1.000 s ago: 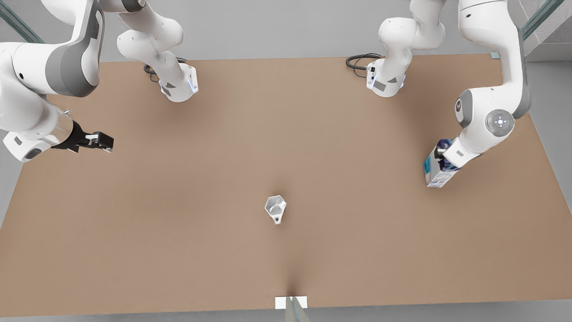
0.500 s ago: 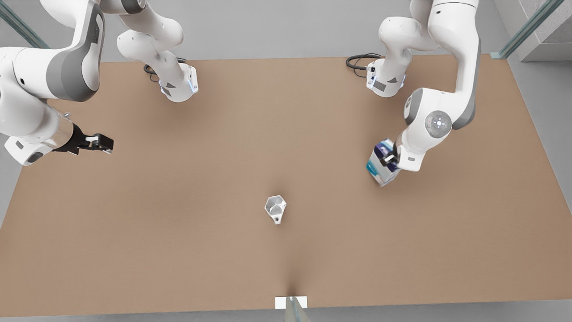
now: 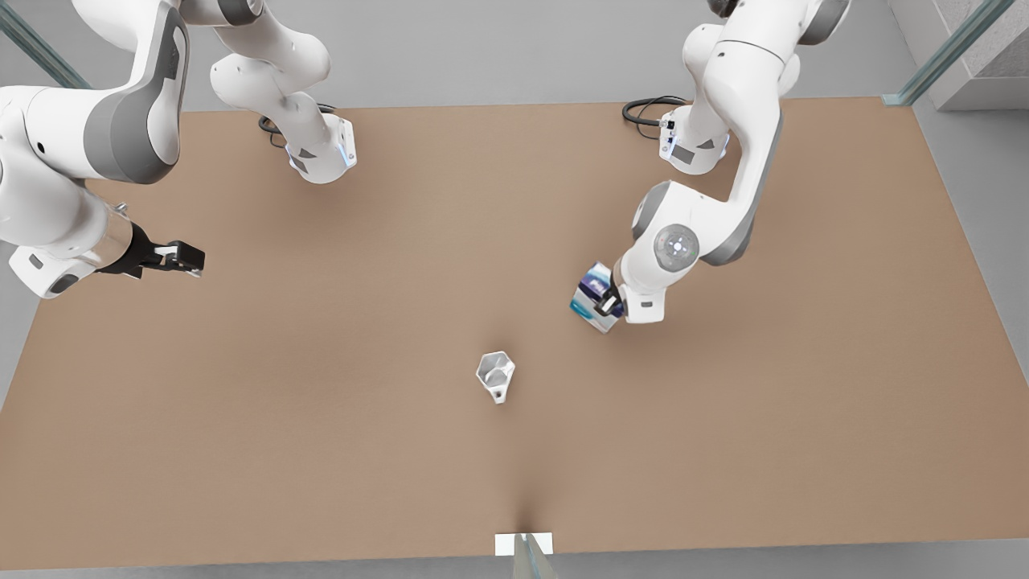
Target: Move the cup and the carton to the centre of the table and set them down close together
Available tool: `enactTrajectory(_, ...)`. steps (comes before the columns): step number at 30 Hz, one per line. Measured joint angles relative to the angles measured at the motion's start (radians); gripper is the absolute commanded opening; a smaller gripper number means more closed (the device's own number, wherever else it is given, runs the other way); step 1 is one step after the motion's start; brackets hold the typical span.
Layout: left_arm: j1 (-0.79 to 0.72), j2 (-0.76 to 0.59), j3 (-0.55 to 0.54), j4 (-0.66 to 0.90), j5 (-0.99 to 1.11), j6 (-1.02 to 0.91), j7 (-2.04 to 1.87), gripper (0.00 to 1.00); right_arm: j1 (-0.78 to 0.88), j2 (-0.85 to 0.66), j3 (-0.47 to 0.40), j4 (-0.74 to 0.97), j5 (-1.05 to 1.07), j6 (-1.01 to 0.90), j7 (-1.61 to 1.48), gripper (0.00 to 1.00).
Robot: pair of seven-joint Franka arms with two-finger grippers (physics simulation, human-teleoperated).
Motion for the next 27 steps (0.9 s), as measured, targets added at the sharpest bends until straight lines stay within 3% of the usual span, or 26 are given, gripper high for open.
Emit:
enactTrajectory(13,-0.010,0.221,-0.098,0.295,0.028,0.002,-0.151,0.57,0.000,0.006,0.000,0.000,0.000,0.000,0.000,1.00)
enactTrajectory(21,-0.040,0.250,-0.100,0.313,0.069,0.003,-0.152,0.60,0.000,0.006,0.000,0.000,0.000,0.000,0.000,1.00)
enactTrajectory(23,-0.040,0.254,-0.100,0.313,0.072,0.003,-0.150,0.67,0.000,0.006,0.000,0.000,0.000,0.000,0.000,1.00)
enactTrajectory(24,-0.040,0.256,-0.100,0.313,0.075,0.003,-0.150,0.75,0.000,0.006,0.000,0.000,0.000,0.000,0.000,1.00)
enactTrajectory(25,-0.040,0.256,-0.100,0.313,0.077,0.003,-0.150,0.90,0.000,0.006,0.000,0.000,0.000,0.000,0.000,1.00)
enactTrajectory(27,-0.041,0.256,-0.100,0.313,0.082,0.002,-0.150,1.00,-0.002,0.006,0.000,0.000,0.000,0.000,-0.011,1.00)
